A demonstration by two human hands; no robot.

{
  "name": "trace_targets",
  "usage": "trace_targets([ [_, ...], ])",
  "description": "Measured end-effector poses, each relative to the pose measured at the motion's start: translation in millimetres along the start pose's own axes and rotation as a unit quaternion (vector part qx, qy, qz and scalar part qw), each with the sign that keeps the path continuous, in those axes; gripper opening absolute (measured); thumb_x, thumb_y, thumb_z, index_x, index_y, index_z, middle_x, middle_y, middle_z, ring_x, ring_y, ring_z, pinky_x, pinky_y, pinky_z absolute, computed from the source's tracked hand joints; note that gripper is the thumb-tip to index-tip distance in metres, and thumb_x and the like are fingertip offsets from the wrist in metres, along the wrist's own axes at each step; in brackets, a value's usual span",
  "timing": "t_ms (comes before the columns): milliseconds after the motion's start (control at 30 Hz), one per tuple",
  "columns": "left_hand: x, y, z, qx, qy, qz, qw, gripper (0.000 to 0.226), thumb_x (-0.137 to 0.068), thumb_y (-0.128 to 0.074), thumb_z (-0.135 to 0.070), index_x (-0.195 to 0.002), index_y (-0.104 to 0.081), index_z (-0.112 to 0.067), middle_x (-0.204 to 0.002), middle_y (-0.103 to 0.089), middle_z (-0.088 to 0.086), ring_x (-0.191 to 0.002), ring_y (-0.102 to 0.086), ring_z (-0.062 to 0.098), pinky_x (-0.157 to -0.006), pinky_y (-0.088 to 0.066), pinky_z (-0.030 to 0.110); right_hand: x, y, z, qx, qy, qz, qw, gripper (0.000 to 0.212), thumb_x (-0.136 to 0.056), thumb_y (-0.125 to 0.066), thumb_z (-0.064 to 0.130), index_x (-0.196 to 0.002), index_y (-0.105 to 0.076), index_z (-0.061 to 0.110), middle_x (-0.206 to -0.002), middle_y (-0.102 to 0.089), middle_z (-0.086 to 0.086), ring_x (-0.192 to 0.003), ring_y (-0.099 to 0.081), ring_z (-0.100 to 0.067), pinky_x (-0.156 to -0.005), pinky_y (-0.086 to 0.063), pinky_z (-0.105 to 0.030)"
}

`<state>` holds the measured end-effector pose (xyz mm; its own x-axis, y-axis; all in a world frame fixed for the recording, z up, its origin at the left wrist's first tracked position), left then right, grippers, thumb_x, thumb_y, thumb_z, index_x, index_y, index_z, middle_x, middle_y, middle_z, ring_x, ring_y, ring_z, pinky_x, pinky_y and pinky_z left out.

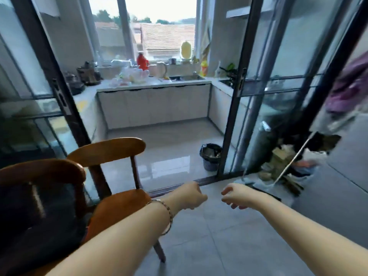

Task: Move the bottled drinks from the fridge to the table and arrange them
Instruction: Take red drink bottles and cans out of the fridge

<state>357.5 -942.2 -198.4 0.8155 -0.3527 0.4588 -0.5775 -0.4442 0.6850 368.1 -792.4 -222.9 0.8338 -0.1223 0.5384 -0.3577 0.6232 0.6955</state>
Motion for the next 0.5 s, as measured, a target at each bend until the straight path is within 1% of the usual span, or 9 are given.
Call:
trace_targets([
  [67, -36.7, -5.2, -53.9, -0.026, -0.045, 0.014, 0.999, 0.019, -0.092, -0.049, -0.027, -0.087, -0.054, -0.009, -0.087, -0.06, 0.012, -0.077, -0.056, 0.023, -0.068, -0.046, 0.028, -9.3, 48.5, -30.7, -0.022, -0.009, -0.032, 0.999, 0.01, -0.086, -0.054, 0.021, -0.092, -0.06, 0.015, -0.072, -0.056, -0.002, -0.06, -0.054, -0.015, -0.055, -0.041, -0.023],
  [100, -58.7, -7.9, -84.5, -0.043, -0.071, 0.022, 0.996, 0.019, -0.091, -0.049, -0.026, -0.079, -0.052, -0.011, -0.084, -0.06, 0.011, -0.075, -0.055, 0.023, -0.067, -0.044, 0.028, -12.9, 76.3, -49.0, -0.026, -0.017, -0.051, 0.998, 0.014, -0.086, -0.055, 0.019, -0.092, -0.063, 0.01, -0.073, -0.059, -0.005, -0.06, -0.053, -0.016, -0.054, -0.04, -0.023],
  [167, -91.0, -11.4, -132.9, -0.065, -0.101, 0.043, 0.992, 0.025, -0.09, -0.051, -0.028, -0.069, -0.048, -0.014, -0.081, -0.06, 0.009, -0.072, -0.055, 0.023, -0.067, -0.045, 0.028, -22.6, 120.9, -81.8, -0.044, -0.037, -0.086, 0.995, 0.027, -0.086, -0.056, 0.017, -0.105, -0.065, 0.0, -0.084, -0.064, -0.017, -0.065, -0.052, -0.019, -0.057, -0.04, -0.025],
  [200, -113.5, -14.8, -163.2, -0.083, -0.126, 0.054, 0.987, 0.027, -0.09, -0.051, -0.029, -0.068, -0.048, -0.014, -0.079, -0.059, 0.008, -0.071, -0.055, 0.022, -0.068, -0.046, 0.028, -28.8, 145.7, -103.4, -0.062, -0.053, -0.102, 0.992, 0.031, -0.086, -0.056, 0.016, -0.11, -0.063, -0.002, -0.088, -0.064, -0.02, -0.067, -0.052, -0.02, -0.057, -0.04, -0.027],
  [267, -145.0, -14.5, -208.0, -0.114, -0.165, 0.063, 0.978, 0.025, -0.09, -0.052, -0.029, -0.073, -0.052, -0.011, -0.078, -0.057, 0.007, -0.07, -0.053, 0.021, -0.066, -0.044, 0.028, -36.5, 183.8, -132.4, -0.081, -0.078, -0.116, 0.987, 0.034, -0.087, -0.055, 0.014, -0.115, -0.059, -0.005, -0.088, -0.062, -0.021, -0.063, -0.049, -0.02, -0.053, -0.038, -0.026],
  [333, -181.5, -18.6, -255.0, -0.109, -0.193, 0.078, 0.972, 0.022, -0.09, -0.052, -0.026, -0.076, -0.052, -0.009, -0.076, -0.056, 0.007, -0.065, -0.051, 0.019, -0.063, -0.043, 0.028, -38.3, 223.3, -163.8, -0.105, -0.117, -0.144, 0.977, 0.033, -0.089, -0.052, 0.014, -0.116, -0.057, -0.004, -0.079, -0.058, -0.012, -0.058, -0.048, -0.017, -0.048, -0.035, -0.022],
  [400, -214.1, -22.1, -305.7, -0.11, -0.22, 0.097, 0.965, 0.024, -0.09, -0.052, -0.024, -0.071, -0.05, -0.01, -0.069, -0.055, 0.007, -0.061, -0.053, 0.021, -0.059, -0.044, 0.029, -35.4, 262.9, -193.0, -0.138, -0.157, -0.174, 0.962, 0.029, -0.091, -0.049, 0.014, -0.114, -0.058, 0.002, -0.074, -0.056, -0.003, -0.058, -0.052, -0.014, -0.048, -0.034, -0.02],
  [467, -243.9, -31.4, -368.7, -0.121, -0.26, 0.117, 0.951, 0.023, -0.088, -0.053, -0.023, -0.074, -0.055, -0.006, -0.07, -0.057, 0.01, -0.068, -0.061, 0.027, -0.06, -0.05, 0.032, -29.2, 302.7, -228.3, -0.167, -0.199, -0.201, 0.945, 0.03, -0.091, -0.048, 0.015, -0.116, -0.057, 0.003, -0.077, -0.057, -0.003, -0.059, -0.053, -0.014, -0.049, -0.034, -0.021],
  [500, -250.6, -33.3, -391.3, -0.123, -0.278, 0.117, 0.945, 0.023, -0.088, -0.052, -0.023, -0.079, -0.059, -0.003, -0.074, -0.058, 0.012, -0.074, -0.064, 0.03, -0.065, -0.053, 0.034, -24.1, 317.4, -240.1, -0.167, -0.217, -0.211, 0.938, 0.032, -0.091, -0.048, 0.016, -0.118, -0.055, 0.001, -0.08, -0.057, -0.005, -0.06, -0.053, -0.015, -0.049, -0.034, -0.021],
])
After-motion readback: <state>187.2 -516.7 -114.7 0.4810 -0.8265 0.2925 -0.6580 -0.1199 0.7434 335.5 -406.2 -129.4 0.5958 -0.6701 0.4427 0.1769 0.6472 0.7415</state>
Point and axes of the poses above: each hand's wrist, its own x-axis away from the middle knuckle, its own y-axis out of the back of the hand, z = x × y, the point moved 7 cm from there along -x, towards the middle knuckle
